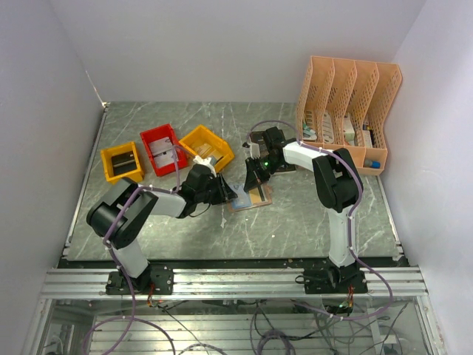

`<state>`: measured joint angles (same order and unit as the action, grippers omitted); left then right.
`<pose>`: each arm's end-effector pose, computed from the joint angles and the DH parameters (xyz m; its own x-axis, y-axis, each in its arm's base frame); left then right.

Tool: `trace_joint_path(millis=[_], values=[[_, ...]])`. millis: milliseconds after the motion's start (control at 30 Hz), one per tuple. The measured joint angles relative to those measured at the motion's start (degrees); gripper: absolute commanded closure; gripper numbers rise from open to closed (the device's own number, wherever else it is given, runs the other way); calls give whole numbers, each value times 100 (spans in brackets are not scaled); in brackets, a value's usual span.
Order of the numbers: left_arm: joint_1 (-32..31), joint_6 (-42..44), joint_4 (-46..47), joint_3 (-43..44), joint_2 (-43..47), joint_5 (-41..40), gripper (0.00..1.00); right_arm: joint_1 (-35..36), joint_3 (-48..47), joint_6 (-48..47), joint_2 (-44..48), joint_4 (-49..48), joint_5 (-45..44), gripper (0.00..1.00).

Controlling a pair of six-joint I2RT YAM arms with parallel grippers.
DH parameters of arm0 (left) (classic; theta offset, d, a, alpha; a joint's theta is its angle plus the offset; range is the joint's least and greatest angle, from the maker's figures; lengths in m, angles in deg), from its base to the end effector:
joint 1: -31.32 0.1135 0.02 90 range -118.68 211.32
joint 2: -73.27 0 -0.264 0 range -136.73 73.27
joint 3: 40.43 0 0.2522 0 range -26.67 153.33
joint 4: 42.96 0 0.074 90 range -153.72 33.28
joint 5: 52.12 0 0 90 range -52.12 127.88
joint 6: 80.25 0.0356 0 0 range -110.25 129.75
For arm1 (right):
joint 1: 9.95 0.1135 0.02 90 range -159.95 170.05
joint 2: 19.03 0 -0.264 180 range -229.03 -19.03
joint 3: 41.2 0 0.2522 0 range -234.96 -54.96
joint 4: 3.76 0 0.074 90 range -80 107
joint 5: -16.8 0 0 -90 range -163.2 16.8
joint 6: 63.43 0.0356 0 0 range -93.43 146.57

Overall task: Put the credit cards into the card holder
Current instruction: Turn over the card slot in the card holder.

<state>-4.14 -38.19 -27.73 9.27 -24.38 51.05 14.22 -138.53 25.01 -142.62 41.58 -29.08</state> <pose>0.2523 -0.1896 0.1291 -0.8303 -0.2962 -0.4722 0.1561 0.6896 -0.7071 0.3764 0.1961 0.1274 -0.8519 -0.4037 -0.3335 -0.5178 0.5542 0.6517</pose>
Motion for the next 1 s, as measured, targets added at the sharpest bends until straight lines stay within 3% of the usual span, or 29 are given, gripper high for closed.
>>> trace_joint_path(millis=[233, 533, 1000], values=[[-66, -13, 35, 35, 0, 9, 64, 0, 0, 0, 0, 0, 0, 95], [-162, -50, 96, 116, 2, 17, 63, 0, -22, -63, 0, 37, 140, 82], [-356, -48, 140, 398, -17, 24, 62, -503, -26, -409, 973, 129, 216, 82]])
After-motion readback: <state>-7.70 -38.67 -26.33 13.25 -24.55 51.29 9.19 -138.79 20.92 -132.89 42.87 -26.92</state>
